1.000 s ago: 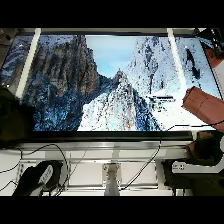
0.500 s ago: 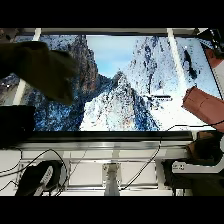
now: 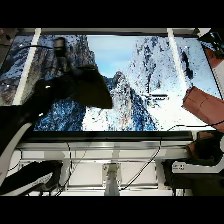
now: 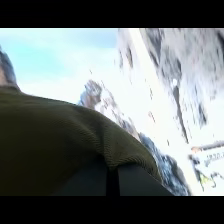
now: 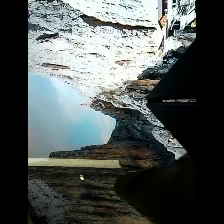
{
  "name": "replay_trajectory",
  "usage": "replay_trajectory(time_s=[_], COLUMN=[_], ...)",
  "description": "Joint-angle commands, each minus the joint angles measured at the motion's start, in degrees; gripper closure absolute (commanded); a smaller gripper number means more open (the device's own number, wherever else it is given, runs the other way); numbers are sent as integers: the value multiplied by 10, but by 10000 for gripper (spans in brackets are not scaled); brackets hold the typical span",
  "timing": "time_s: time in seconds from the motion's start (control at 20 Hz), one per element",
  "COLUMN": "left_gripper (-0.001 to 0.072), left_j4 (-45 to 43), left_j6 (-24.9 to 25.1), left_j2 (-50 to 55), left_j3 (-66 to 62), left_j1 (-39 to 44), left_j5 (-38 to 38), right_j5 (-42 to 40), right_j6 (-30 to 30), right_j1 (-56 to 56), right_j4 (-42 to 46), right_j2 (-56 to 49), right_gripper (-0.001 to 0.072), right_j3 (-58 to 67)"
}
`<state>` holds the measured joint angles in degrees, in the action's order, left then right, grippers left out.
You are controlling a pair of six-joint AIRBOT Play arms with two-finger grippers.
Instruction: Fold the clothes and pants, and hang the long-sleeved shirts on hangers.
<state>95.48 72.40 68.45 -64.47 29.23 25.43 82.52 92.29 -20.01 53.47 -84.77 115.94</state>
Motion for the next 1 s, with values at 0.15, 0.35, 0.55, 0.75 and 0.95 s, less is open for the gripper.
replay_trajectory(time_s=[0.15, 0.35, 0.55, 0.75, 0.95], left_gripper=[612, 205, 205, 672, 679], left_j4=[-29, -29, -64, -138, -138], left_j6=[0, 0, 0, 1, 131], left_j2=[120, 118, 82, 35, 38], left_j3=[-96, -96, -96, -96, -81], left_j1=[52, 51, 48, 17, -50], left_j5=[35, 43, 47, 134, 220], right_j5=[-1, -17, -16, 9, 9], right_j6=[0, 0, 0, -16, -62], right_j1=[0, 0, 1, 25, 90], right_j4=[4, 1, -15, -20, -40], right_j2=[-1, -1, -4, -26, -30], right_gripper=[691, 394, 394, 696, 698], right_j3=[0, 0, 0, -15, -104])
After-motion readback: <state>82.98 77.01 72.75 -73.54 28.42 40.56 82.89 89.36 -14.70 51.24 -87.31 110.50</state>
